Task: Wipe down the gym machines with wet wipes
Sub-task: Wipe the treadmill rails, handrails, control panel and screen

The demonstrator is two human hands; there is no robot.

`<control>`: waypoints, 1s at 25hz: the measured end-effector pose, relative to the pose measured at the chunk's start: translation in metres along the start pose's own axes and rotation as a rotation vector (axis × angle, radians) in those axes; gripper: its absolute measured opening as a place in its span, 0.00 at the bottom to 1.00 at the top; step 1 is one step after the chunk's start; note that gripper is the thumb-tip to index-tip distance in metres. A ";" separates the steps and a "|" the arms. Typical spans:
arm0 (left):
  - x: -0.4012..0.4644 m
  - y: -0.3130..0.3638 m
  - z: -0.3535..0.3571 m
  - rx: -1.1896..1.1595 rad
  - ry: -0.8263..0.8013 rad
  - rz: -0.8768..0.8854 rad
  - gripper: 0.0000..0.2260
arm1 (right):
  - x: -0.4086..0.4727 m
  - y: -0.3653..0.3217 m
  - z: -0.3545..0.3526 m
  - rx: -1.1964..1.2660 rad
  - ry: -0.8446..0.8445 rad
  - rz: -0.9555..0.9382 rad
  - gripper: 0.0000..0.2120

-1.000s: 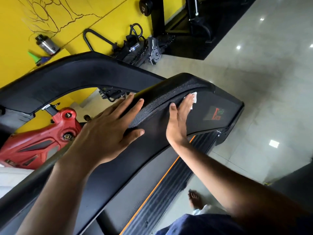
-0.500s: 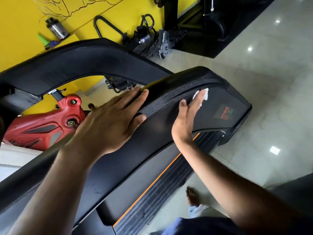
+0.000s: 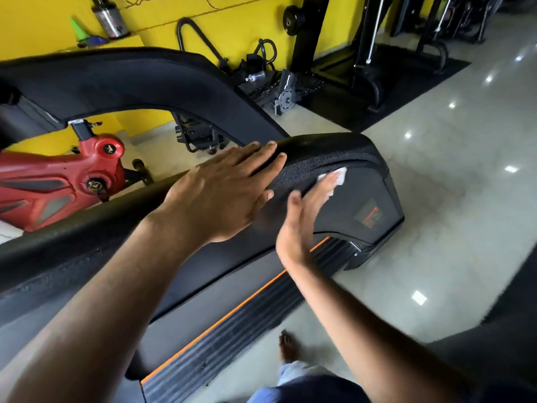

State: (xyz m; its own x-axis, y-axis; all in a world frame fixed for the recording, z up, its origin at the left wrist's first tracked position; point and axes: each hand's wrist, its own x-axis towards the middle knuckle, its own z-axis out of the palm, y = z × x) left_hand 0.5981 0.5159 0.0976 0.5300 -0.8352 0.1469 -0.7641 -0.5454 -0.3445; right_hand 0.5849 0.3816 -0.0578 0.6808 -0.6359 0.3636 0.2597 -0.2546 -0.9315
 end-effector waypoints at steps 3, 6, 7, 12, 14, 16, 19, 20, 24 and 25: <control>-0.030 -0.002 -0.004 0.013 0.029 -0.051 0.26 | -0.087 0.011 0.007 -0.189 -0.317 -0.332 0.37; -0.070 0.010 -0.003 0.135 0.078 -0.094 0.25 | -0.075 0.059 -0.001 -0.080 -0.174 0.021 0.40; -0.084 0.013 -0.002 0.158 0.088 -0.114 0.26 | -0.057 0.064 -0.001 0.005 -0.073 0.231 0.43; -0.137 0.018 0.000 0.125 0.252 -0.378 0.26 | -0.027 0.018 0.010 0.052 0.039 0.206 0.41; -0.145 0.019 0.001 0.131 0.298 -0.438 0.25 | -0.076 0.001 0.018 -0.026 -0.156 -0.125 0.42; -0.148 0.022 0.004 0.133 0.324 -0.442 0.25 | -0.115 0.023 0.011 -0.106 -0.295 -0.265 0.40; -0.144 0.024 0.006 0.157 0.351 -0.454 0.25 | -0.069 0.059 -0.005 0.184 -0.075 0.296 0.46; -0.143 0.025 0.006 0.168 0.353 -0.469 0.25 | -0.032 0.068 -0.013 0.237 0.076 0.450 0.55; -0.139 0.029 0.011 0.175 0.374 -0.498 0.24 | 0.090 0.039 -0.041 0.249 0.237 0.460 0.35; -0.139 0.029 0.011 0.170 0.382 -0.502 0.24 | 0.081 0.020 -0.035 0.247 0.228 0.431 0.30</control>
State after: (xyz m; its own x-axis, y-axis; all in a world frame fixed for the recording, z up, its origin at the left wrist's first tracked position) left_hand 0.5062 0.6171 0.0566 0.6152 -0.4651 0.6366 -0.3721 -0.8831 -0.2856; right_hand 0.6210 0.2990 -0.0469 0.6025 -0.7936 -0.0844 0.1617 0.2250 -0.9608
